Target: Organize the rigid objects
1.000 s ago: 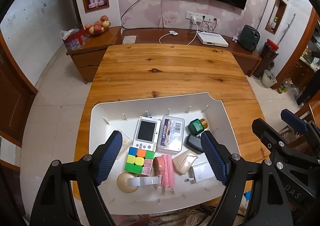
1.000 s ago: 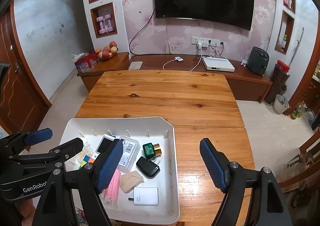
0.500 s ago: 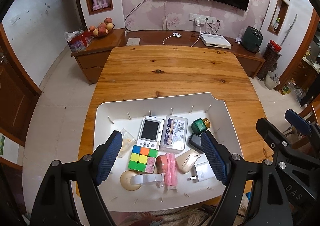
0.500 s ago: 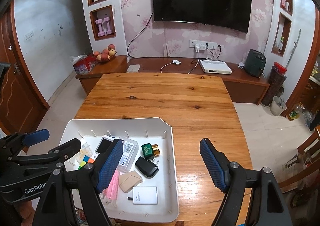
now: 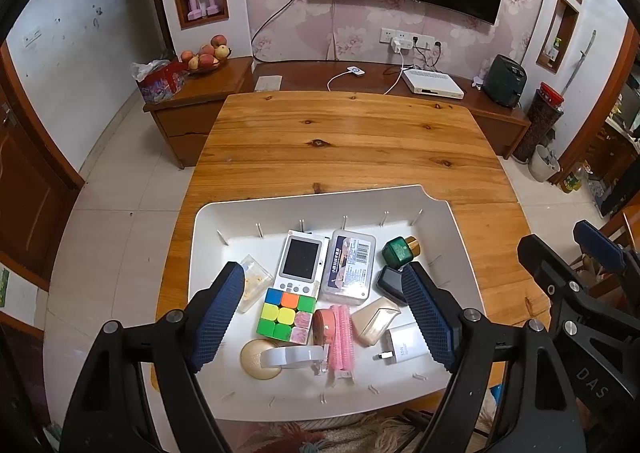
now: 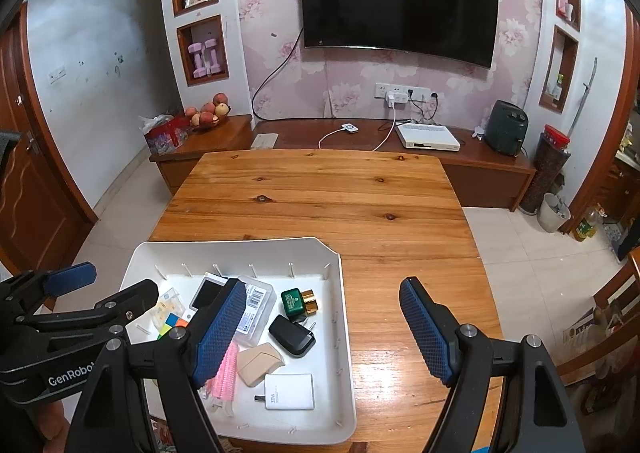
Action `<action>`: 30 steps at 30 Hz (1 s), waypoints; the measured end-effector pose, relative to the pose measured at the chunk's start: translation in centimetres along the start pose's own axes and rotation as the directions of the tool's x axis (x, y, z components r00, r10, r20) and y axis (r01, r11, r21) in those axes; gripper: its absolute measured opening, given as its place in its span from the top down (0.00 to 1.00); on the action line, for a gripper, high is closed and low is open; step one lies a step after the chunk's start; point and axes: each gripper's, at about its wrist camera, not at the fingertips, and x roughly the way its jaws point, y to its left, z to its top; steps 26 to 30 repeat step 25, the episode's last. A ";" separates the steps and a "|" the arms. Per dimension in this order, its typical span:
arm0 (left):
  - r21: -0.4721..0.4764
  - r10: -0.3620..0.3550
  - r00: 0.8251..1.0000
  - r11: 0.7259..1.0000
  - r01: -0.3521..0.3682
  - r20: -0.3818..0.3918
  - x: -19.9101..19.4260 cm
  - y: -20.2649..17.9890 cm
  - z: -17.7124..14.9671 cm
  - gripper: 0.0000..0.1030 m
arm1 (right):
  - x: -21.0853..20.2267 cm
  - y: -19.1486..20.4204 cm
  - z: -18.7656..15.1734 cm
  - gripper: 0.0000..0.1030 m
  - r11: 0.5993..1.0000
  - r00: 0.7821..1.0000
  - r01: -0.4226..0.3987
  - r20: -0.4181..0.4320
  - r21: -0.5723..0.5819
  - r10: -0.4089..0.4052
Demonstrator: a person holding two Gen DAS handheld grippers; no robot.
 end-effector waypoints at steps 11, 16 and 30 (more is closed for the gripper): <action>0.002 0.002 1.000 1.000 -0.002 0.001 0.0 0.0 -0.1 0.19 | 0.0 -0.2 0.0 0.23 1.000 1.000 0.000 0.001 0.003 0.000; 0.004 -0.002 1.000 1.000 0.002 0.000 -0.1 0.0 -0.1 0.19 | 0.1 -0.2 -0.2 0.23 1.000 1.000 0.001 -0.004 0.005 -0.001; 0.006 0.012 1.000 1.000 -0.012 0.006 -0.1 0.0 -0.2 0.19 | 0.4 0.0 -0.6 0.23 1.000 1.000 0.004 -0.011 0.019 -0.003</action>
